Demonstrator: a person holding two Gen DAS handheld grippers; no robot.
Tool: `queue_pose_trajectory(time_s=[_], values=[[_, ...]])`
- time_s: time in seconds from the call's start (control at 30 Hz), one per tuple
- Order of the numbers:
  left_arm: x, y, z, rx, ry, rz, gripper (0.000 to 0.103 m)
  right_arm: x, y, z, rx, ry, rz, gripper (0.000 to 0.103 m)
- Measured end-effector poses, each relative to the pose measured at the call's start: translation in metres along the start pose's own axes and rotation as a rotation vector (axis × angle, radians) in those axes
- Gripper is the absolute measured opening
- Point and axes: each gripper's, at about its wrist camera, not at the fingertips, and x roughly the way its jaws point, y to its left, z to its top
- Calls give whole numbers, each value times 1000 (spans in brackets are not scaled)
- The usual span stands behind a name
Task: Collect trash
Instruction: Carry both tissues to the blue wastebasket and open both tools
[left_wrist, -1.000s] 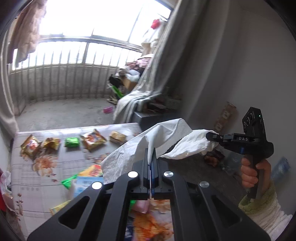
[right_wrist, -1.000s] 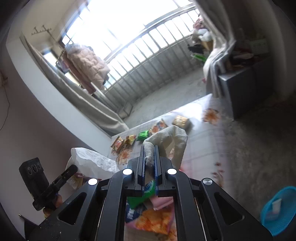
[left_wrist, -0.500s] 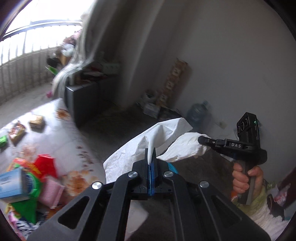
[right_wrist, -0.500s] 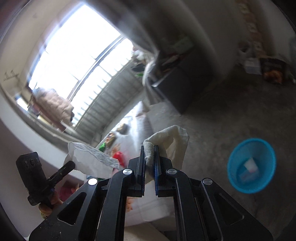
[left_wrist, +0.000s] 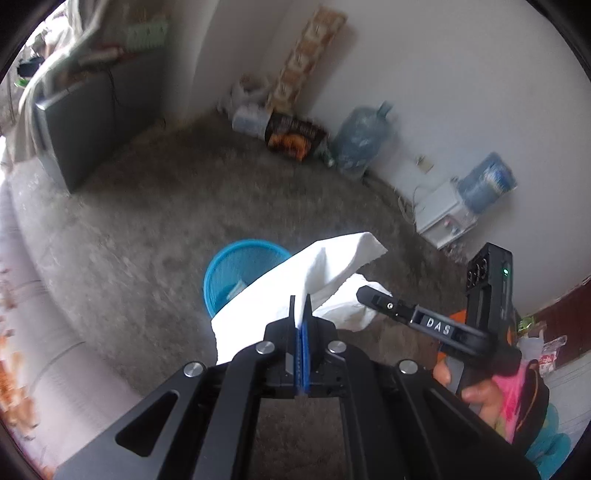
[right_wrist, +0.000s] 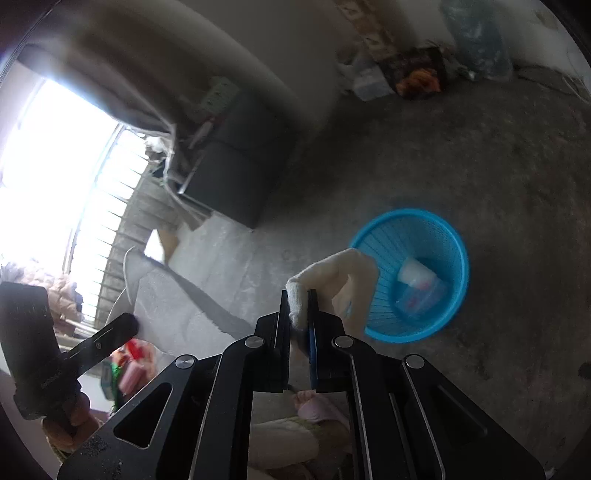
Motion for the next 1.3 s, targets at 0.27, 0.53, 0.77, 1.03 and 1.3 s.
queue_pose_trajectory(time_s=[0.27,0.53,0.77,1.03,1.3], values=[[117,11,13,25,132,37,1,62,-56,7,142,16,-36,10],[160,50,9,-88,160,107,41,124,-111,12,308,62,-77,35],[130,53,5,-81,120,135,46,117,-117,4,326,49,-62,50],[62,36,-2,-46,22,109,58,84,-94,-3,197,31,-53,53],[-36,39,-34,-28,-96,130,76,31,-38,-22,-27,9,-6,66]])
